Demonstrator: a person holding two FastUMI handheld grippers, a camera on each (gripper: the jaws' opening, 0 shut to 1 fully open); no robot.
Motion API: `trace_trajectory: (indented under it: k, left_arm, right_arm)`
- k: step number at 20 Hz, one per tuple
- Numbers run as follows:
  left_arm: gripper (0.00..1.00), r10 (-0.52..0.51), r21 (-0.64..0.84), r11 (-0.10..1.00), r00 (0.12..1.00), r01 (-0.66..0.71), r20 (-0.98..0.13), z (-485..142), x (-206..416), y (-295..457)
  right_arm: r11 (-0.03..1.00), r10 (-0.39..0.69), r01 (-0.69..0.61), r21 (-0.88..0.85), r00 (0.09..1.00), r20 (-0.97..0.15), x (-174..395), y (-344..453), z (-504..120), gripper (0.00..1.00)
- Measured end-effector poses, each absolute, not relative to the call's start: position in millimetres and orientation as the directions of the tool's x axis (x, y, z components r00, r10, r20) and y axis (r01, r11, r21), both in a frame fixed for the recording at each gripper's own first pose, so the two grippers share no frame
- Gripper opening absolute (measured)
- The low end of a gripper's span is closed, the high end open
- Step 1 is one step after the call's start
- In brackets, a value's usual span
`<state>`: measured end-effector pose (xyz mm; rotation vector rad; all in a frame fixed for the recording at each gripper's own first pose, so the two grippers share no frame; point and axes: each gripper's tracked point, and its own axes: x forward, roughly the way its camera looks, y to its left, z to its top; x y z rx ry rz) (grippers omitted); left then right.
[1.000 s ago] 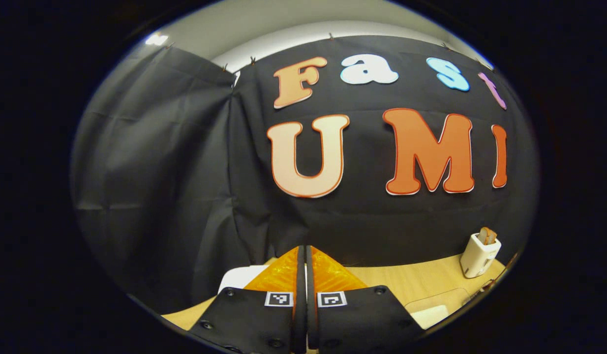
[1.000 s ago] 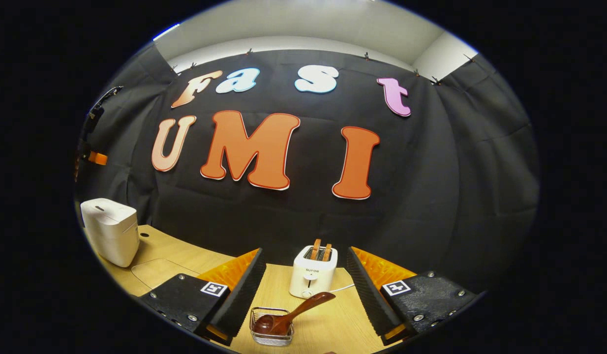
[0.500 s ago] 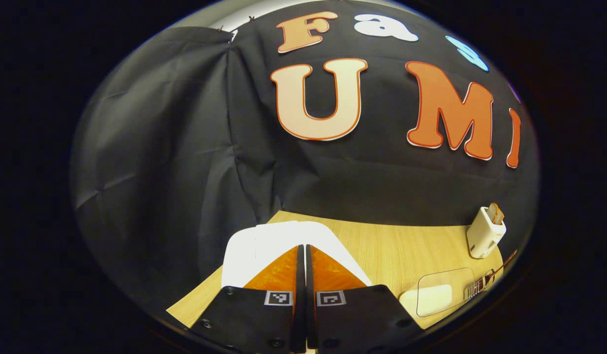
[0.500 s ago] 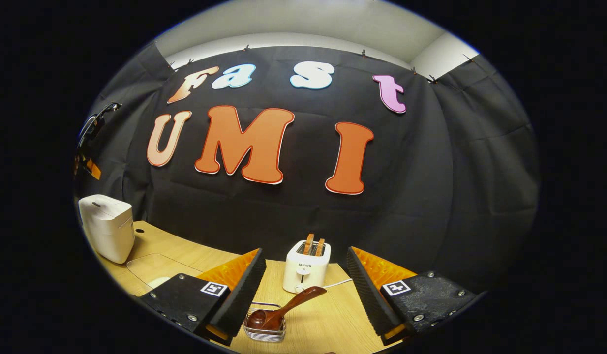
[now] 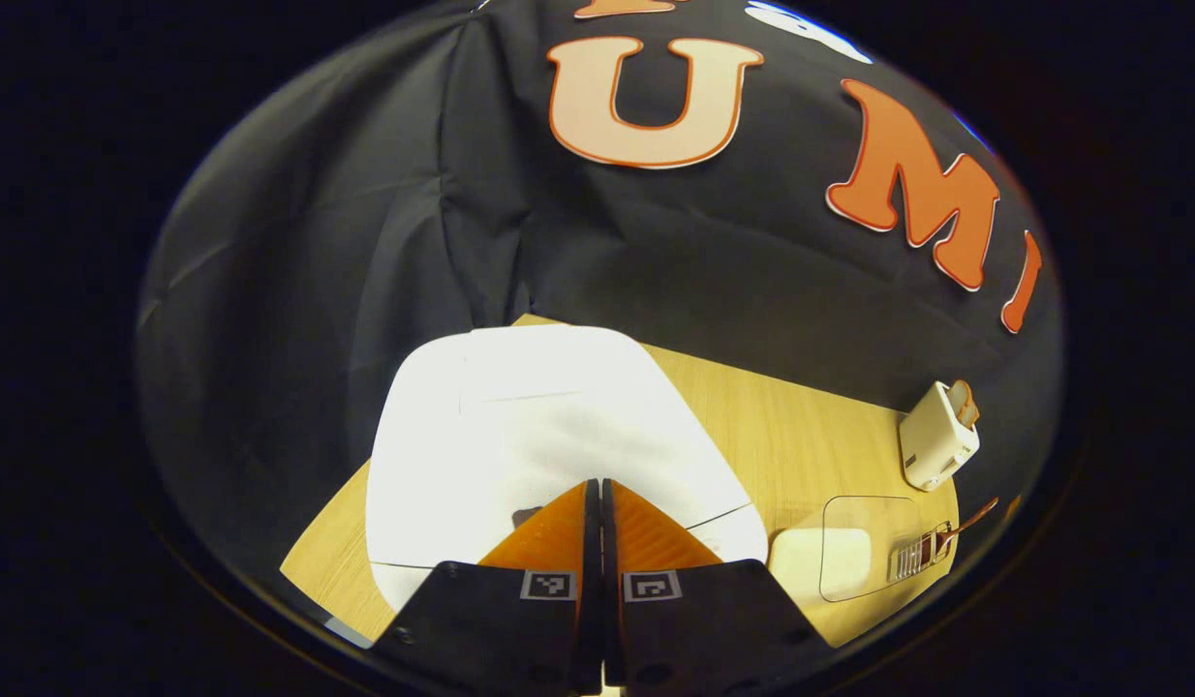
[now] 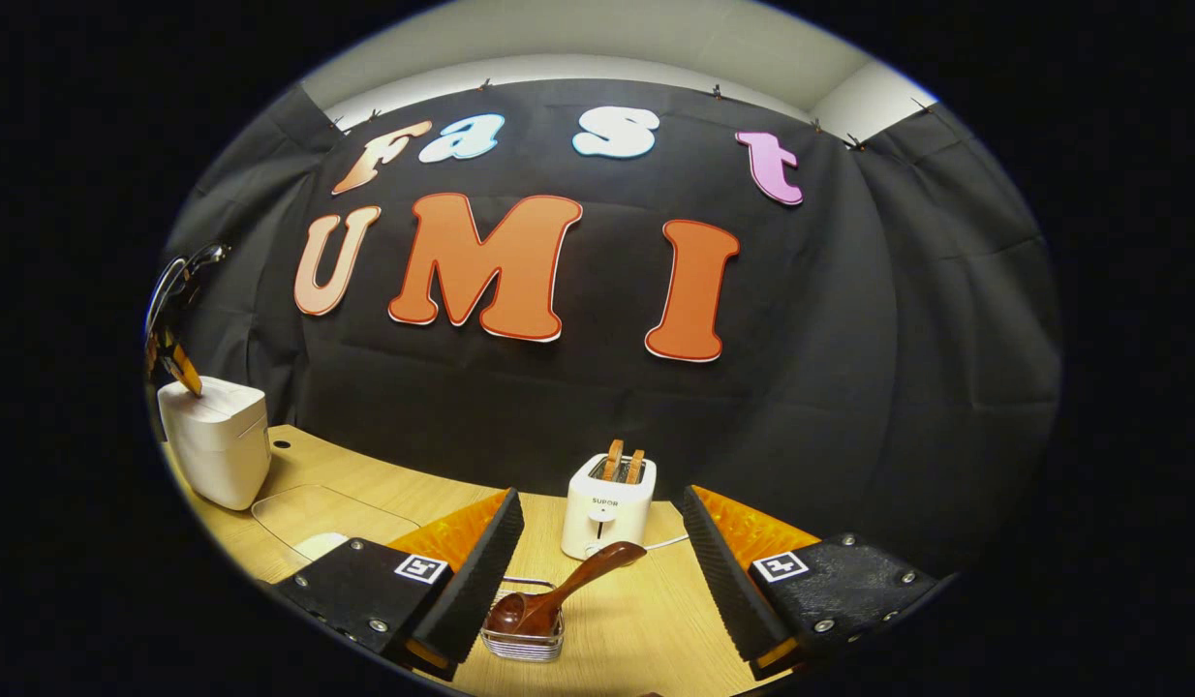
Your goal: Close the left gripper, press the button to open the rice cooker; take a wooden spoon from the chopstick holder with the right hand, scoop a spoonful of rice and pour it into the rice cooker, then put the wooden spoon back into the chopstick holder.
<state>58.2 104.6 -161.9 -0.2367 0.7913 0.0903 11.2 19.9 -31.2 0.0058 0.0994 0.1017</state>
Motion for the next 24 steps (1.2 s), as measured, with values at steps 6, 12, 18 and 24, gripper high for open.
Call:
trace_trajectory:
  k: [6,12,18,24]
  left_arm:
    - [0.04,0.0,-0.167,0.972,0.718,-0.163,-0.696,-159,56,104]
    - [0.02,0.087,-0.107,0.981,0.858,-0.163,-0.506,-85,73,120]
    - [0.04,0.107,-0.092,0.984,0.913,-0.154,-0.393,-48,57,116]
    - [0.05,0.096,-0.054,0.99,0.913,-0.128,-0.396,-67,48,100]
  right_arm:
    - [0.995,0.102,-0.099,0.028,0.988,-0.114,12,23,-38,0.99]
    - [0.997,0.082,-0.082,0.009,0.985,-0.152,13,19,-51,0.99]
    - [0.998,0.065,-0.059,0.034,0.975,-0.213,21,13,-71,0.98]
    - [0.995,0.078,-0.055,0.084,0.954,-0.29,34,11,-102,0.95]
